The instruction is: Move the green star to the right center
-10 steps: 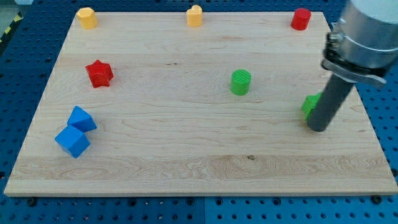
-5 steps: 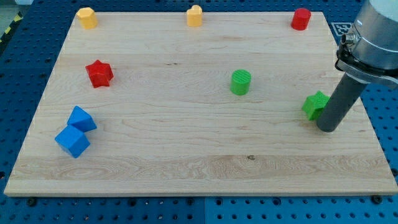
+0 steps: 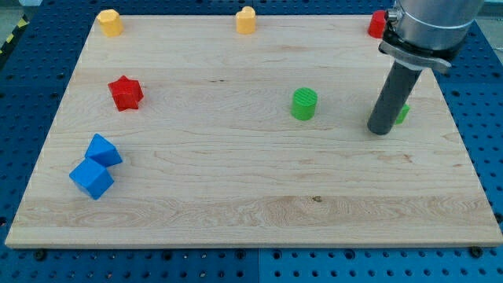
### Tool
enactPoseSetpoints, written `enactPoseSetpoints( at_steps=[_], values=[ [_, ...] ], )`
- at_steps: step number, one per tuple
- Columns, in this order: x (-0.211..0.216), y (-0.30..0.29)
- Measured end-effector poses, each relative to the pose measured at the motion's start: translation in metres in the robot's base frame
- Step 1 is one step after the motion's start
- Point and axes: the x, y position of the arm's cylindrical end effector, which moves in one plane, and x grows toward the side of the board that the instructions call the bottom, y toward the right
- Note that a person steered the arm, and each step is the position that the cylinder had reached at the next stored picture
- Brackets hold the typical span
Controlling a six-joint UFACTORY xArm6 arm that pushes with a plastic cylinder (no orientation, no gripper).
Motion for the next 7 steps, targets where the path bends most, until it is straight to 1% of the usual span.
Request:
enactPoseSetpoints(
  at_steps=[1,2,3,4,7],
  values=[
    [-0.001,0.000],
    [-0.001,-0.019],
    [-0.009,-0.053],
    [-0.029,-0.049],
    [-0.030,0.025]
  ],
)
